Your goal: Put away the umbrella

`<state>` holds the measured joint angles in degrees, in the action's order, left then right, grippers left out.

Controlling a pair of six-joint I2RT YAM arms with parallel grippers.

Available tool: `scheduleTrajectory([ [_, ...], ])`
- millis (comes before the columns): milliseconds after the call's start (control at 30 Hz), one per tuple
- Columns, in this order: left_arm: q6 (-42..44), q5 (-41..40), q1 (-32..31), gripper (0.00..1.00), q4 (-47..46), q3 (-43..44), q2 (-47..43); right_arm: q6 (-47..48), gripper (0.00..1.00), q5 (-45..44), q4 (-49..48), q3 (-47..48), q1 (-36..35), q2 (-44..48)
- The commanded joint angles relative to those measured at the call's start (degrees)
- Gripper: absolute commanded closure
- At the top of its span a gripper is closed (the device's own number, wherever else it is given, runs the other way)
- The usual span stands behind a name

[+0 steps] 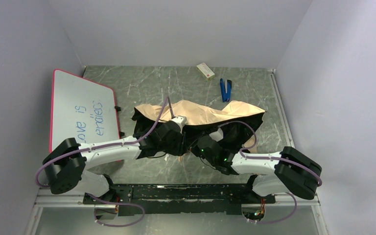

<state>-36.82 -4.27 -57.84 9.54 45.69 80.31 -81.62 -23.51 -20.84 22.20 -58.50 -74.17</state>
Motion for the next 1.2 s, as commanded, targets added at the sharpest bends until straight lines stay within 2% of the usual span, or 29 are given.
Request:
scheduleTrajectory([
  [0, 1.52, -6.50, 0.95, 0.95, -0.10, 0.10, -2.35, 3.30, 0.89, 1.86, 4.88, 1.38, -0.98, 2.62],
  [133, 1.16, -7.74, 0.98, 0.95, 1.10, -0.51, -2.80, 5.32, 0.70, -0.74, 10.02, 2.69, -0.92, 6.62],
  [400, 1.28, -8.65, 0.98, 0.95, 1.61, -0.27, -1.28, 4.24, 0.47, -5.00, 19.19, 1.53, -0.79, 14.27],
  [700, -0.75, -12.85, 1.06, 0.95, 4.58, 0.55, 0.04, 5.25, 0.43, -6.26, 30.97, -0.29, -0.79, 21.72],
  [900, -2.71, -13.29, 1.07, 0.95, 4.45, 1.15, 1.60, 12.76, 0.39, -6.96, 35.29, -0.43, -0.74, 27.99],
  [1000, -2.98, -12.07, 1.05, 0.95, 3.39, 1.39, 2.15, 17.25, 0.37, -4.35, 33.79, -0.75, -0.66, 27.65],
  [1167, -2.11, -8.67, 1.04, 0.95, -0.76, 1.21, 1.73, 21.56, 0.34, 3.50, 23.62, -3.53, -0.54, 21.85],
])
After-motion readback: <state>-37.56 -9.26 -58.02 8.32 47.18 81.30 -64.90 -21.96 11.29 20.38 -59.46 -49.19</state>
